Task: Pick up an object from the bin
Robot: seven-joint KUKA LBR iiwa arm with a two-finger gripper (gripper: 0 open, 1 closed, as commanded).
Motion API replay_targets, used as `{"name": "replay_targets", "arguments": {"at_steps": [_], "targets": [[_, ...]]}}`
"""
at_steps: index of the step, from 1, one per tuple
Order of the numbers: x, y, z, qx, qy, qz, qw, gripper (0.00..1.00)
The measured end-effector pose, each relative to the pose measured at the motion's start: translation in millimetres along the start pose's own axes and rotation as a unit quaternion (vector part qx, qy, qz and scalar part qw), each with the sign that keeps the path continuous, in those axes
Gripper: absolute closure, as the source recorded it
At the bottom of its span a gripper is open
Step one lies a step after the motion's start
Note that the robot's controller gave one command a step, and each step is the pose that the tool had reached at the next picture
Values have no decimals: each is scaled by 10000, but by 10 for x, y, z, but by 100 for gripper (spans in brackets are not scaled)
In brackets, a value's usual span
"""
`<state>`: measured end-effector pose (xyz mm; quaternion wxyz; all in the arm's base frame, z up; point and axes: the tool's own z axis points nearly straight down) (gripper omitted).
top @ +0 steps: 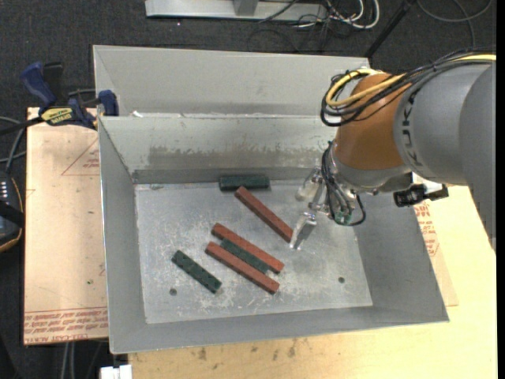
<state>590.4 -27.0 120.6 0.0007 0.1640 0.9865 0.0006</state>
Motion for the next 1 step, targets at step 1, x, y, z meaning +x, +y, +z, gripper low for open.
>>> {"name": "replay_targets", "arguments": {"at_steps": [1], "targets": [[-42, 88, 311, 2, 0, 610, 9981, 0]]}}
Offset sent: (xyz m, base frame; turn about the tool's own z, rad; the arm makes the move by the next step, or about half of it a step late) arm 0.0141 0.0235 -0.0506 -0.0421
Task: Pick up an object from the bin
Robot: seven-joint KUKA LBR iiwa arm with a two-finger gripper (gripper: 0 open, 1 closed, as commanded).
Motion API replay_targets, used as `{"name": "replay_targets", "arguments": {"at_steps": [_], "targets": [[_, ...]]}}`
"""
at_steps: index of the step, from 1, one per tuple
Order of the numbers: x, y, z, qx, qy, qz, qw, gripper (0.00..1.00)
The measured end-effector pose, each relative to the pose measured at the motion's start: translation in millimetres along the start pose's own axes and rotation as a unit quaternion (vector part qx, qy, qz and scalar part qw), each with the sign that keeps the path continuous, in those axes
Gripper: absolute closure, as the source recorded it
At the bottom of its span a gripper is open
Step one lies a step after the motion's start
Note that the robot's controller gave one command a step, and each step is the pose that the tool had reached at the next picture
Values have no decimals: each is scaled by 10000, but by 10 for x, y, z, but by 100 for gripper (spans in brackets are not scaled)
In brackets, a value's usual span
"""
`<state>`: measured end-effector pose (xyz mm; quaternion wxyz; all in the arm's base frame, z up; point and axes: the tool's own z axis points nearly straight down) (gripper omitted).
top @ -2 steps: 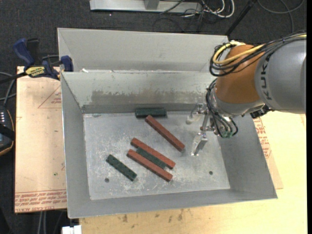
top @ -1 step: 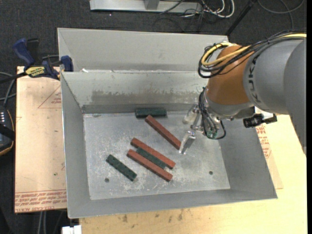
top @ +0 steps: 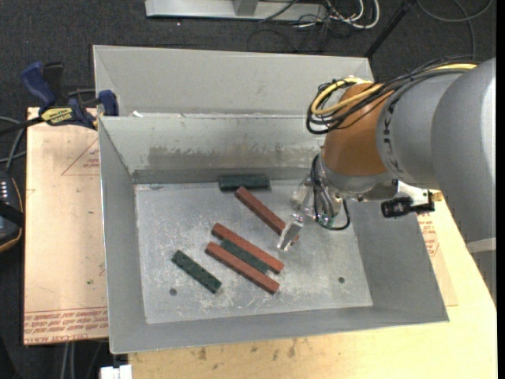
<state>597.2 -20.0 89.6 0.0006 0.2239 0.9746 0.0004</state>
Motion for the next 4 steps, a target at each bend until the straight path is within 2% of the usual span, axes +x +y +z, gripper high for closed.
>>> {"name": "replay_targets", "arguments": {"at_steps": [1, 3, 4], "targets": [[-64, 200, 104, -26, -97, -821, 9966, 100], [-66, 201, 93, -22, -91, -822, 9966, 100], [-57, 198, 66, -11, -52, -824, 9966, 100]]}}
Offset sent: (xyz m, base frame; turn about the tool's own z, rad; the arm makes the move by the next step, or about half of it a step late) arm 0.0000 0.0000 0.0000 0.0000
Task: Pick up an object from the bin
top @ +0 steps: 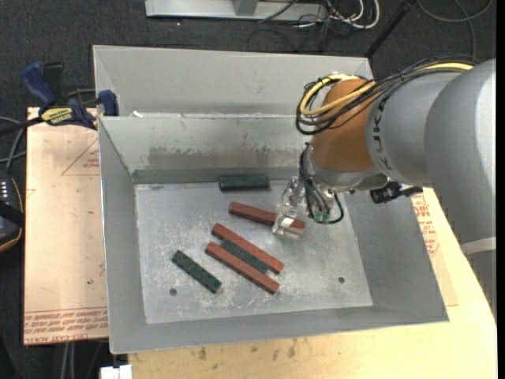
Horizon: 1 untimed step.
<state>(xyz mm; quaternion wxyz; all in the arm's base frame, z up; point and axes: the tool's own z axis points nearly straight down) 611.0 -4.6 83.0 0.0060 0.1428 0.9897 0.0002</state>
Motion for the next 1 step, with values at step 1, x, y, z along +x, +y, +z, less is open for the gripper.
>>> {"name": "replay_targets", "arguments": {"at_steps": [1], "targets": [[28, -4, -78, 13, 64, -2, 10000, 100]]}}
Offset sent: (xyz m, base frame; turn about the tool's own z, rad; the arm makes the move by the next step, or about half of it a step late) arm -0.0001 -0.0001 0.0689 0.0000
